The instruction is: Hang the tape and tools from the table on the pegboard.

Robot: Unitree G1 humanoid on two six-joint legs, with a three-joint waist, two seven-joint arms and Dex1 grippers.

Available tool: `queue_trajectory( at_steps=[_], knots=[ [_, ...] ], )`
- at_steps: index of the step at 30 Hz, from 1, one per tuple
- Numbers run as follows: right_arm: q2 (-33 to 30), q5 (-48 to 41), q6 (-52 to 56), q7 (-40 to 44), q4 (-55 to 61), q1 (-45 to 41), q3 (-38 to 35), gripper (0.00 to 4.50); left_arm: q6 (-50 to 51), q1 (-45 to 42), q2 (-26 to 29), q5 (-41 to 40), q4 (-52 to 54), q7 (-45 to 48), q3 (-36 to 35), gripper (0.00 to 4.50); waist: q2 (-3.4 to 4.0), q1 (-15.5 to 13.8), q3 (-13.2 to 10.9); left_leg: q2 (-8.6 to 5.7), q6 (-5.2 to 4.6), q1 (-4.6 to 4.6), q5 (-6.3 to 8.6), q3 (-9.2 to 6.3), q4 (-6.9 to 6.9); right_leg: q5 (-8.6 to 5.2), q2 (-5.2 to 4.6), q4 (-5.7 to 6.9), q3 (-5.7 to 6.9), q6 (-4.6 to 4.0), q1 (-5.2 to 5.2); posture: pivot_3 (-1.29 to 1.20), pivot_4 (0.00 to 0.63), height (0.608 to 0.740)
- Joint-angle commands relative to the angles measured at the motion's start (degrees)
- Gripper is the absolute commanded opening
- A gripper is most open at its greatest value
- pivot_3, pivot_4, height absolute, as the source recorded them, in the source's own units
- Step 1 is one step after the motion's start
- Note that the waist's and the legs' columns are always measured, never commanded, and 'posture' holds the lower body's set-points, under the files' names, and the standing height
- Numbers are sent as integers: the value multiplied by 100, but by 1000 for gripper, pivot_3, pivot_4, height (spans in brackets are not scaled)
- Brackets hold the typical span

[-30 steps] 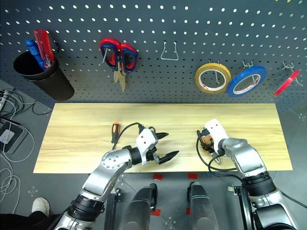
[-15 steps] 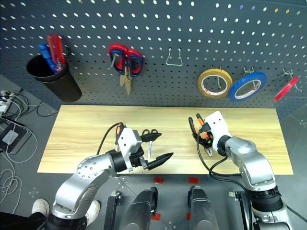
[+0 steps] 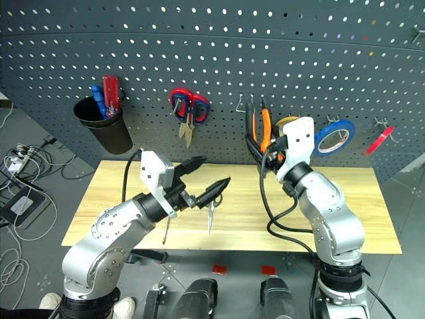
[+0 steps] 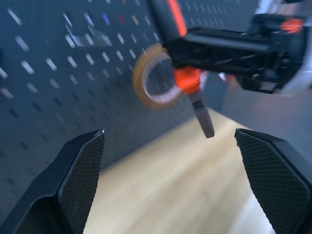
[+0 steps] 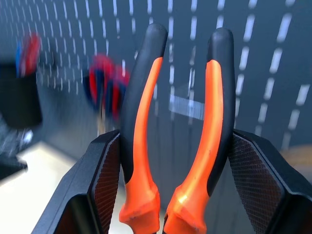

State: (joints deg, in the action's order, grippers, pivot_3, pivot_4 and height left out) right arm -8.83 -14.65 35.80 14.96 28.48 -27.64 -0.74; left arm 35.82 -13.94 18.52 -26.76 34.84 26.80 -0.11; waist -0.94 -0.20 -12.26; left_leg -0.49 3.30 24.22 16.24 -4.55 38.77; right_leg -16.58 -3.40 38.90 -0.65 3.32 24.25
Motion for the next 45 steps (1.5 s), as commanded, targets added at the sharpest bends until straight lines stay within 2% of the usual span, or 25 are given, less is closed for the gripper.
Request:
queue_trajectory(
  at_steps=[1,11,19,26,37,45],
  knots=[
    [206,308,-950,-240,-381,-598,102,3019,-126,-384,-177,71,-79,-340,-61,4500,-4,-4,32,0,0,-9,0,3,-1,0,1,0,-2,0,-6,118,103,740],
    [843,765,-2732,-809,-2636,-2169,55,3019,-678,-943,-324,555,-919,-774,-130,4500,-2,8,139,3,0,-34,0,17,-6,1,8,7,-19,-2,-13,139,108,740],
    [924,1400,-4557,-1448,-4189,-2535,8,3019,-1434,-1355,-559,918,-2153,-607,113,4500,-6,-28,146,1,0,-35,0,18,-3,1,8,9,-18,-2,-13,152,129,740],
    [960,1699,-5545,-1841,-5181,-2689,33,3019,-1876,-1889,-649,1044,-3050,-445,61,4500,-6,-5,146,4,0,-35,0,23,-3,1,10,13,-22,-2,-10,170,150,740],
    [1142,1743,-6299,-2208,-6351,-3104,-40,3019,-1972,-1910,-634,1115,-3158,-327,81,4500,-5,3,146,5,0,-36,0,18,-3,1,12,18,-22,-2,-12,204,176,740],
    [1129,1902,-6864,-2300,-7290,-2990,-11,3019,-1816,-1706,-567,1100,-2882,-366,55,4500,-5,-14,145,6,0,-37,0,18,-4,1,12,19,-23,-2,-13,228,183,740]
  ],
)
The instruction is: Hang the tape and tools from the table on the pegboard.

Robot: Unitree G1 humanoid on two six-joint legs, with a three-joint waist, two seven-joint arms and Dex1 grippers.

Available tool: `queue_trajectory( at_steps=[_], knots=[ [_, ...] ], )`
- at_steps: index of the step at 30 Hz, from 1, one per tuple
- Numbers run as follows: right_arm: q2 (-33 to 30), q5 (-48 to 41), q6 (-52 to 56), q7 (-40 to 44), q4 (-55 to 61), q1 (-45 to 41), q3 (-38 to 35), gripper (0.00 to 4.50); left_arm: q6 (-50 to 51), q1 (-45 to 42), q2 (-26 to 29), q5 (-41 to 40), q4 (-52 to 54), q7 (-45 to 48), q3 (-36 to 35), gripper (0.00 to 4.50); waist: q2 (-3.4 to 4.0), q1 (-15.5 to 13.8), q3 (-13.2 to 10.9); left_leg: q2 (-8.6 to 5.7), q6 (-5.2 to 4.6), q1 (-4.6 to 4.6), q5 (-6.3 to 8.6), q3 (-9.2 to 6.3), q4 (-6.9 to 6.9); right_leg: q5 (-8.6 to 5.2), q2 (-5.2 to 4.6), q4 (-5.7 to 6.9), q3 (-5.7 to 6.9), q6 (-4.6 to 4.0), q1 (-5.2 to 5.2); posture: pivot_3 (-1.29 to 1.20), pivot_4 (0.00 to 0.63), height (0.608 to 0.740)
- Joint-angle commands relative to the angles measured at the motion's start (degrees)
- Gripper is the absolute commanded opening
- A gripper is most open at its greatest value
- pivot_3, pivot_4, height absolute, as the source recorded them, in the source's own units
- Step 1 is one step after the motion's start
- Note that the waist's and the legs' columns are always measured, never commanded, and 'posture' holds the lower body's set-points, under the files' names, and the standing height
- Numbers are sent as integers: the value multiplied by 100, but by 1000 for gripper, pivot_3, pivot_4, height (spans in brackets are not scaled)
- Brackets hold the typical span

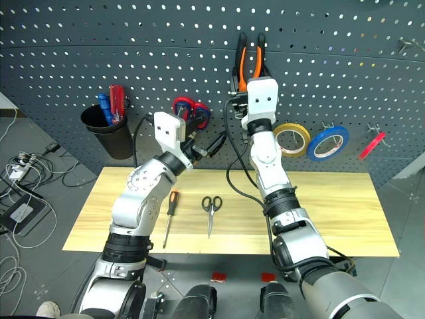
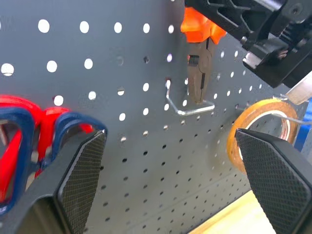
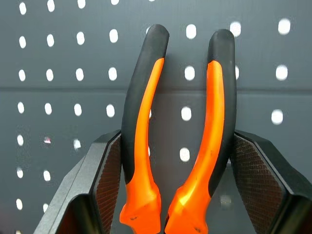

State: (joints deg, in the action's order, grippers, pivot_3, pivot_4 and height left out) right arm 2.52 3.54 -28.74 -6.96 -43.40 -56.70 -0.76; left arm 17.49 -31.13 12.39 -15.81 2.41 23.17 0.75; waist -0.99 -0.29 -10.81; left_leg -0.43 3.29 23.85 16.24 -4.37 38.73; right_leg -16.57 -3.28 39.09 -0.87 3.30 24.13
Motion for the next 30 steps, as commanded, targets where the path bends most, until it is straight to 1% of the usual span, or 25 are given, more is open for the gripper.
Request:
queue_trajectory(
  at_steps=[1,8,10,12,13,17,19,20,23,30],
  knots=[
    [-9,93,-446,-127,-179,-92,-9,3019,30,26,51,3,385,-5,-32,4500,0,-12,0,0,0,0,0,0,0,0,0,0,0,0,0,228,183,740],
    [-14,187,-544,-235,-407,-210,-11,3019,113,56,54,7,477,-15,-32,4500,0,-42,0,0,0,-1,0,1,1,0,0,0,-1,0,0,226,180,740],
    [-22,214,-537,-238,-384,-204,-8,3744,114,50,49,9,472,-14,-31,4500,0,-56,0,0,0,-1,0,0,1,0,0,-1,-1,0,0,224,179,740],
    [-30,198,-540,-180,-317,-164,0,4356,107,35,46,14,450,-4,-31,4500,0,-68,0,0,0,-1,0,0,1,0,0,-1,-1,0,0,220,181,740],
    [-42,194,-532,-161,-271,-136,3,4466,105,30,45,14,440,1,-33,4500,0,-72,0,0,0,-2,0,1,1,0,0,-1,-1,0,-1,218,180,740],
    [-99,133,-417,-59,-66,-24,-10,4466,88,30,43,18,406,18,-34,4500,0,-94,0,0,0,-2,0,1,2,0,0,-1,-2,0,-1,207,183,740],
    [-38,-168,-124,345,162,101,-27,4466,91,47,39,19,415,22,-26,4500,0,-98,0,0,0,-2,0,1,2,0,0,-2,-2,0,-2,206,182,740],
    [10,-398,160,680,374,210,-7,4466,95,56,37,16,417,25,-23,4500,0,-98,0,0,0,-2,0,0,2,0,0,-1,-3,0,-2,206,182,740],
    [17,-795,946,1297,1297,687,107,4466,114,112,27,9,462,26,-7,4500,1,-99,0,0,0,-4,0,0,3,0,0,0,-2,0,-4,191,191,740],
    [-345,-1152,2512,2003,3543,1812,382,4466,167,254,0,-19,561,16,9,4500,3,-111,-2,-1,-2,-2,1,-8,6,0,0,-2,-4,0,-4,169,205,740]
  ],
)
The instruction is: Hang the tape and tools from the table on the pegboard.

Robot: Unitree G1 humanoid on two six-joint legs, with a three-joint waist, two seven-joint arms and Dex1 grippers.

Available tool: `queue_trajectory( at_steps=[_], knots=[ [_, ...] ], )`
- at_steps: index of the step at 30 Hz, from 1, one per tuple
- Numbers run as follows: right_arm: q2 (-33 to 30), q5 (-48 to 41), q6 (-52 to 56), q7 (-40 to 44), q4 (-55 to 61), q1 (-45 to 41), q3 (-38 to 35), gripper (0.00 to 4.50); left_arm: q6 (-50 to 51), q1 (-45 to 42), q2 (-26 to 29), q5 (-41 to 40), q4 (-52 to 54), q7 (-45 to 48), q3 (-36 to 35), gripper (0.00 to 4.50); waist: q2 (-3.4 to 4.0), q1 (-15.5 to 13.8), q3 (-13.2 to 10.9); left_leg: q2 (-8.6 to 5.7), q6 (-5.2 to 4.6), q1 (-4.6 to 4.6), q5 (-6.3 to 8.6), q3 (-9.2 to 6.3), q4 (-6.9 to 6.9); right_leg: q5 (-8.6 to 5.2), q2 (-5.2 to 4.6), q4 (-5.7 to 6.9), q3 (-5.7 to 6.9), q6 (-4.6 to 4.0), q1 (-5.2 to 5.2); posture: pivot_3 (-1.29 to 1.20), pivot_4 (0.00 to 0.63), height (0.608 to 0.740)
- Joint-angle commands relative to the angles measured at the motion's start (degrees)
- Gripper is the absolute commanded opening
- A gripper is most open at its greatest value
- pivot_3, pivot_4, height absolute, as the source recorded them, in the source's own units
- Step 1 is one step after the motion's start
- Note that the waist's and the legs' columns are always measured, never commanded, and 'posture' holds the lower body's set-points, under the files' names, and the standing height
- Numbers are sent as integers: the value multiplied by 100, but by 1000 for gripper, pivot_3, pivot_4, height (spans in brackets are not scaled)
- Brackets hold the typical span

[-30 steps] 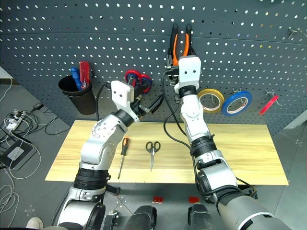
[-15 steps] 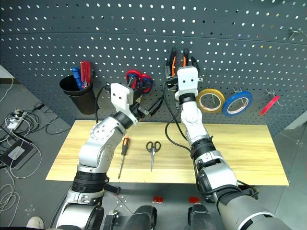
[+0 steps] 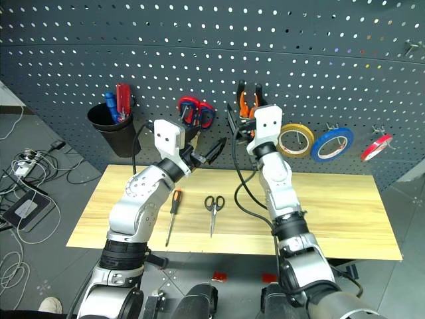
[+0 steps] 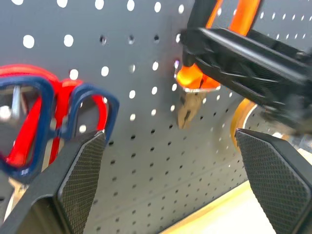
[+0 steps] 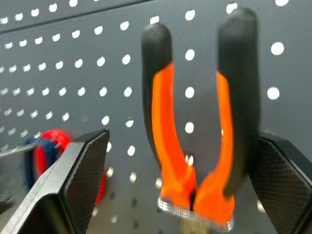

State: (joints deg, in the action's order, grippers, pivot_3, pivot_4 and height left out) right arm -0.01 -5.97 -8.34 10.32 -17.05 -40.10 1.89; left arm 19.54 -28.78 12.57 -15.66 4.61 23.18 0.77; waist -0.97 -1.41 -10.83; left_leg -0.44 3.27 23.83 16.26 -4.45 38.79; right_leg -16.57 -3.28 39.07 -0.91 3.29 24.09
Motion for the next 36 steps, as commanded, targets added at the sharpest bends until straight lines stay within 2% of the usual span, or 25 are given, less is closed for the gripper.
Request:
queue_trajectory(
  at_steps=[1,6,11,16,19,25,36],
  knots=[
    [-139,-231,653,344,1120,246,139,4466,-28,38,-22,-36,353,14,10,4500,0,5,0,0,0,0,0,-1,0,0,0,-1,1,0,0,164,207,740],
    [-479,-318,1400,614,1925,628,179,4466,117,192,-49,-59,497,-3,52,4500,1,12,-3,1,-2,-3,1,-1,-2,0,2,-1,-1,0,0,150,227,740],
    [-1240,-405,1997,1333,2821,1378,288,4466,473,791,-75,153,779,-334,156,4500,5,1,-41,-2,-17,-3,10,-7,4,0,-1,-5,-2,0,-9,128,272,740],
    [-2354,-637,1821,2774,3442,2630,660,4466,1045,1587,-82,608,1006,-860,468,4500,15,15,-266,1,-58,-40,33,-14,2,-2,1,-14,-2,-3,-51,102,336,740],
    [-2773,-843,1710,3363,3717,3109,753,4466,1471,1872,-166,768,1052,-1133,612,4500,7,47,-461,2,-67,-84,38,-14,1,-6,0,-11,-11,-8,-94,81,375,740],
    [-3006,-1056,1782,3792,3917,3246,794,4466,2234,1957,-306,1096,960,-1598,724,4500,-20,156,-761,9,-67,-85,38,-17,6,-5,2,-3,-12,-8,-93,59,418,740],
    [-3068,-1249,2002,4072,4156,3172,919,4466,2700,1859,-469,1295,735,-1770,779,4500,-40,153,-1128,13,-66,-81,37,-16,11,-5,-11,1,-11,-7,-91,37,467,740]
  ],
)
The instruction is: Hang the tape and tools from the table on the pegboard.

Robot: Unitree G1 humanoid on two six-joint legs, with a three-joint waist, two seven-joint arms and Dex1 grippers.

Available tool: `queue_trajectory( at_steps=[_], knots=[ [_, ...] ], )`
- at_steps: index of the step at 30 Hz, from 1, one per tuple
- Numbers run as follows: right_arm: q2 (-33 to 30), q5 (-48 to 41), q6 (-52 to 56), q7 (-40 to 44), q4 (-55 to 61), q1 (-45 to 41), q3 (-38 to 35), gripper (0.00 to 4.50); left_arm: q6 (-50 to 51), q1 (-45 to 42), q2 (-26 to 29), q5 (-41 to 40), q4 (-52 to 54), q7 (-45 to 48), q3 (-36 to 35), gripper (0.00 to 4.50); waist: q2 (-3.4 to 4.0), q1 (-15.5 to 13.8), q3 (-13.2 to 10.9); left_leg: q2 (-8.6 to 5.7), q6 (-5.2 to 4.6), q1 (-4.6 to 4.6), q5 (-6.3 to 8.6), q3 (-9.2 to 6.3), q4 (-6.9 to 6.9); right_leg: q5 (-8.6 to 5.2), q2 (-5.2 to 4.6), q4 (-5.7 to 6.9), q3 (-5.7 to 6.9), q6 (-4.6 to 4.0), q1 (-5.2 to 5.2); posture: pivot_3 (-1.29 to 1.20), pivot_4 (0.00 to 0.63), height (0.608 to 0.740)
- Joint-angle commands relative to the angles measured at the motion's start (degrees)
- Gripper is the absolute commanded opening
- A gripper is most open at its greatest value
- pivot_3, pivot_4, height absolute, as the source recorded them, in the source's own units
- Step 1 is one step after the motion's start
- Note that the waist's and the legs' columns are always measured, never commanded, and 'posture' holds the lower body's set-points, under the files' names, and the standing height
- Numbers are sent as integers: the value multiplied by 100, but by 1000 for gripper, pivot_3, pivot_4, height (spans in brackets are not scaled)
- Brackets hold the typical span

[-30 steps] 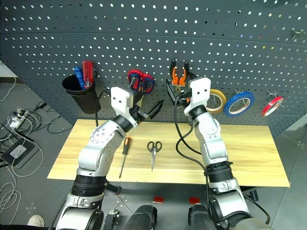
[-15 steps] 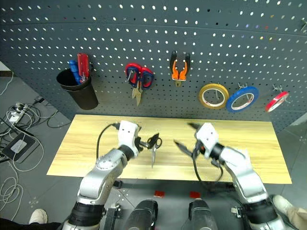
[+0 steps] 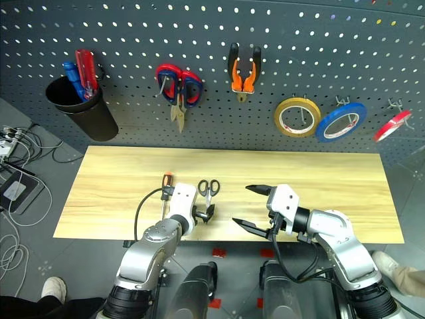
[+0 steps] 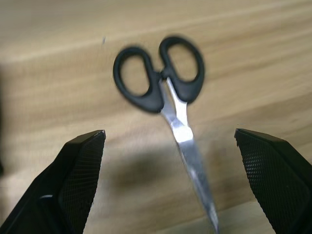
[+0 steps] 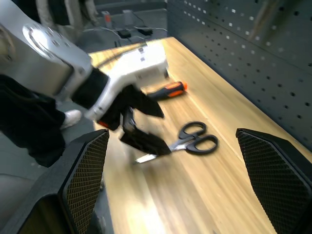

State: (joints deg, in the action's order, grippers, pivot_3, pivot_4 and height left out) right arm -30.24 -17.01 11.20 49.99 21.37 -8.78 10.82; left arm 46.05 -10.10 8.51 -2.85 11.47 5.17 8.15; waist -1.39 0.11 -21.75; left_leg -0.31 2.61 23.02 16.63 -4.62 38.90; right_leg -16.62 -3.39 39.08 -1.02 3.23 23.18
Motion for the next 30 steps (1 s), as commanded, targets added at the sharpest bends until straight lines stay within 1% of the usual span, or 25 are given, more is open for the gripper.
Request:
queue_trajectory(
  at_steps=[1,6,19,26,29,30],
  knots=[
    [-50,-165,80,113,326,35,16,4466,53,-25,-77,16,24,47,65,4500,2,2,-58,1,0,1,0,0,0,0,0,0,0,0,1,36,469,740],
    [-15,-198,209,91,298,-25,-31,4466,73,-101,-116,117,-110,37,172,4500,0,1,-151,5,1,2,-1,-1,-1,0,-1,1,2,1,2,32,481,740],
    [-3,-390,504,6,545,147,-51,4466,534,-211,49,671,-57,-149,533,4500,1,0,-217,6,2,0,-1,1,-5,0,-3,-2,1,2,2,34,488,740],
    [71,-396,598,-86,530,84,-63,4466,585,-291,72,749,-117,-147,504,4500,4,-2,-262,5,2,0,-1,0,-8,0,-4,-4,0,2,2,31,503,740],
    [91,-402,624,-110,532,88,-74,4500,582,-318,34,725,-162,-172,382,3925,6,-1,-277,6,2,0,-1,0,-10,0,-4,-5,1,3,2,30,507,740],
    [93,-401,624,-112,524,88,-77,4500,585,-330,22,711,-178,-176,342,3657,7,-2,-281,6,2,0,-1,0,-10,0,-4,-5,1,3,2,30,507,740]
  ],
)
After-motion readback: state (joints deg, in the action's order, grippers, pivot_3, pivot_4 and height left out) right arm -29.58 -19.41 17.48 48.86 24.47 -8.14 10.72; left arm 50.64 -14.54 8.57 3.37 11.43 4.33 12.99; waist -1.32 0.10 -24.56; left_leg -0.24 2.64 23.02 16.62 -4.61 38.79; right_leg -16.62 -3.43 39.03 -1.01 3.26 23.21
